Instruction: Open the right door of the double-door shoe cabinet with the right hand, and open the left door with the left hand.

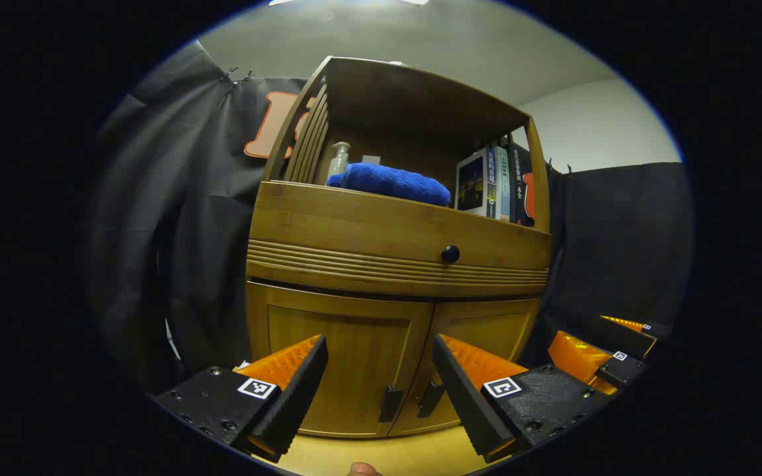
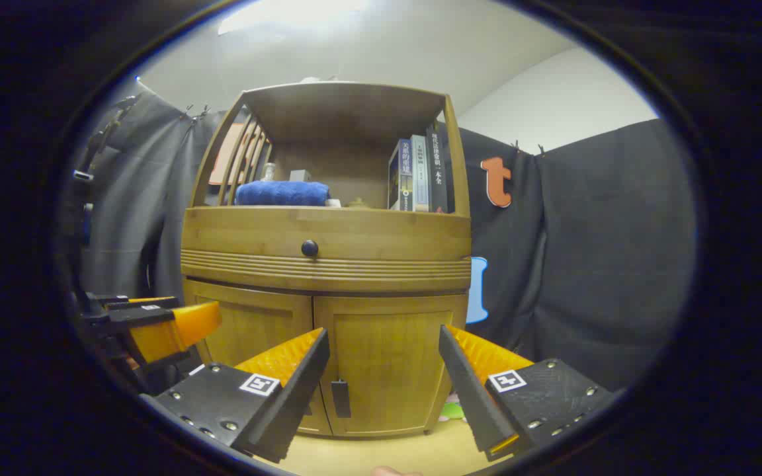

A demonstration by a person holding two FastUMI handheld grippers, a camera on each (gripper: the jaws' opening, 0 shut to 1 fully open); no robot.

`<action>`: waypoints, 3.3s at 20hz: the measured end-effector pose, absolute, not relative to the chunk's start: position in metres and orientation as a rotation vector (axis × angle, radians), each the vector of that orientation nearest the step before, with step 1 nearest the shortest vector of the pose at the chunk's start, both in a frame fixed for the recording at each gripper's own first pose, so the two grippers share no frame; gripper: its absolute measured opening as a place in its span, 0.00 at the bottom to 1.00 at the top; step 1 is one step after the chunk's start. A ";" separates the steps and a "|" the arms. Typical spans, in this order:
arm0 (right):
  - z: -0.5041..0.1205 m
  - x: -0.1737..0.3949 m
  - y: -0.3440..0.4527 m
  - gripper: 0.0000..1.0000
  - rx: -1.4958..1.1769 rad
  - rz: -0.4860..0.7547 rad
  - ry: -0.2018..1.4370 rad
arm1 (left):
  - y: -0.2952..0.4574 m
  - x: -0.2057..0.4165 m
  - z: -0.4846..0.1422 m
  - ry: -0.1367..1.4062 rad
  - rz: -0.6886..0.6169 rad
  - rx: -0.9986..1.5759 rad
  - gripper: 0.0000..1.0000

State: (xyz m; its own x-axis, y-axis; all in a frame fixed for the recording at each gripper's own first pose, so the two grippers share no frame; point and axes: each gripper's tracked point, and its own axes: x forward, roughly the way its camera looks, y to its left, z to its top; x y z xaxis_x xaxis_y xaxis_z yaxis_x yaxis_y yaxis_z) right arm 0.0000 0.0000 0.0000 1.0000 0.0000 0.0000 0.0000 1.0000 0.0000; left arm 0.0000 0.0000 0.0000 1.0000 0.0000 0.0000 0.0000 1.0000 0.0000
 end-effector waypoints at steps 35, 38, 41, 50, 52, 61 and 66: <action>-0.205 0.138 0.078 0.41 0.048 0.125 0.392 | 0.148 -0.021 0.013 -0.031 0.387 0.091 0.98; -0.207 0.140 0.081 0.37 0.066 0.117 0.392 | 0.150 -0.019 0.009 -0.019 0.392 0.085 0.98; -0.208 0.137 0.078 0.28 0.034 0.093 0.379 | 0.151 -0.020 0.007 -0.014 0.393 0.080 0.98; -0.205 0.107 0.064 0.33 0.024 0.042 0.367 | 0.146 -0.030 0.010 -0.026 0.384 0.066 0.96; -0.204 0.097 0.060 0.33 0.025 0.025 0.364 | 0.140 -0.032 0.011 -0.032 0.370 0.065 0.96; -0.198 0.053 0.031 0.28 0.040 -0.014 0.359 | 0.110 -0.037 0.005 -0.015 0.292 0.076 0.98; -0.196 0.028 0.006 0.28 0.049 -0.040 0.349 | 0.081 -0.031 -0.002 0.003 0.222 0.079 0.98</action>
State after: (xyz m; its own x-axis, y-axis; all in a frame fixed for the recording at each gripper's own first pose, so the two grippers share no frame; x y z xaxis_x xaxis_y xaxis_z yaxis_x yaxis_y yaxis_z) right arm 0.0284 0.0063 -0.1960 0.9388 -0.0307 -0.3430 0.0475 0.9980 0.0409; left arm -0.0310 0.0811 -0.0019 0.9755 0.2200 0.0055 -0.2198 0.9724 0.0789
